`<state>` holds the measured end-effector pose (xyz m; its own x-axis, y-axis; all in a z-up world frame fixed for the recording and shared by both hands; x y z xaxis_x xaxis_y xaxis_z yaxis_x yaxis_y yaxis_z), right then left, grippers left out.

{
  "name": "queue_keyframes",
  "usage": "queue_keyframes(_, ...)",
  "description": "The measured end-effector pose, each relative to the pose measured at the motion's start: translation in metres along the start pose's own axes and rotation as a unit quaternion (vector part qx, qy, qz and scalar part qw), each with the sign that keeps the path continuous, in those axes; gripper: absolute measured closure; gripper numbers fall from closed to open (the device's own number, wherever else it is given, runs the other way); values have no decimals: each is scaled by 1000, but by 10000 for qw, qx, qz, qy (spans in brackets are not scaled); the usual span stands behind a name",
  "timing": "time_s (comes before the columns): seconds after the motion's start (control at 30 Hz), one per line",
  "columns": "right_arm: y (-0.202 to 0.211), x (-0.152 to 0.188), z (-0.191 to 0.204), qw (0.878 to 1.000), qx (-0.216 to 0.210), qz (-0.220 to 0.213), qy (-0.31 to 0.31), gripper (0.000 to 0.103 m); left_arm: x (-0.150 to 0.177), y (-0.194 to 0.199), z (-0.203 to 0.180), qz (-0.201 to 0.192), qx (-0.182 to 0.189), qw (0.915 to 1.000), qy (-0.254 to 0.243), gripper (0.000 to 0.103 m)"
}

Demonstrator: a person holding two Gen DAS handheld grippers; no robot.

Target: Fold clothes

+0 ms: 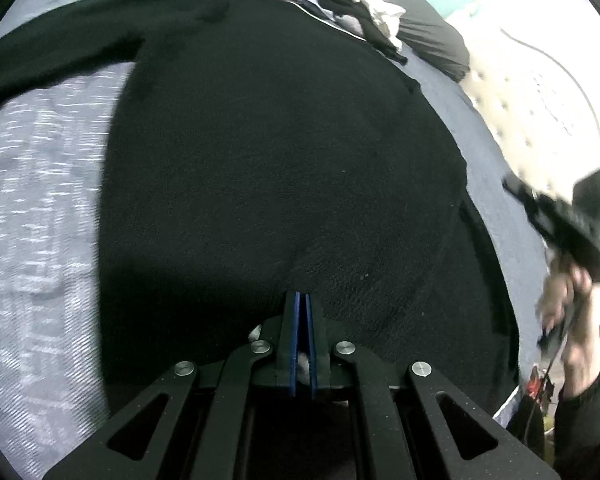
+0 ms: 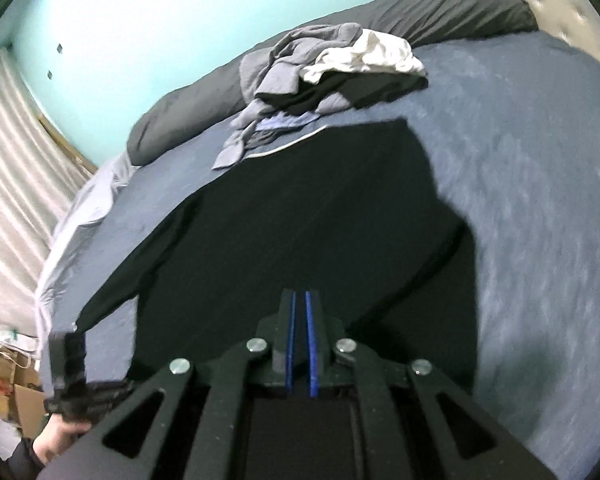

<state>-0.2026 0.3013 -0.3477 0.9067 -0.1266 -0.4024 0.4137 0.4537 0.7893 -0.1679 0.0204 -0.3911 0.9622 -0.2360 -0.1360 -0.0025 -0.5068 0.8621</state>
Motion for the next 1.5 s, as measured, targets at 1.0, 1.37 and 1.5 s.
queue_keyframes(1.0,-11,41,2,9959,-677,-233,-552,76,33,203,286,-1363,-1073,9323,3173,54)
queue_keyframes(1.37,-12,42,0,9963,-626,-251,-532,75,41,217,329,-1748,-952,9097,3643,41)
queue_keyframes(1.5,-15,42,4,9970,-582,-225,-453,75,37,225,343,-1916,-960,9025,3735,41)
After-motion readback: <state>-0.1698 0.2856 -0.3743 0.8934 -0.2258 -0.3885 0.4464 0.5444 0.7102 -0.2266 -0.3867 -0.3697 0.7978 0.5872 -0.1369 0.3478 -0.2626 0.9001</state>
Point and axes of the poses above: each gripper's, at about its wrist camera, not at the fingertips, and y roughly against the way its jaws point, z to its left, x to its underside, the point moved 10 cm from there along -y, roughly the way its jaws point, and after that the axes turned 15 degrees about z, right-handed, at the moved point
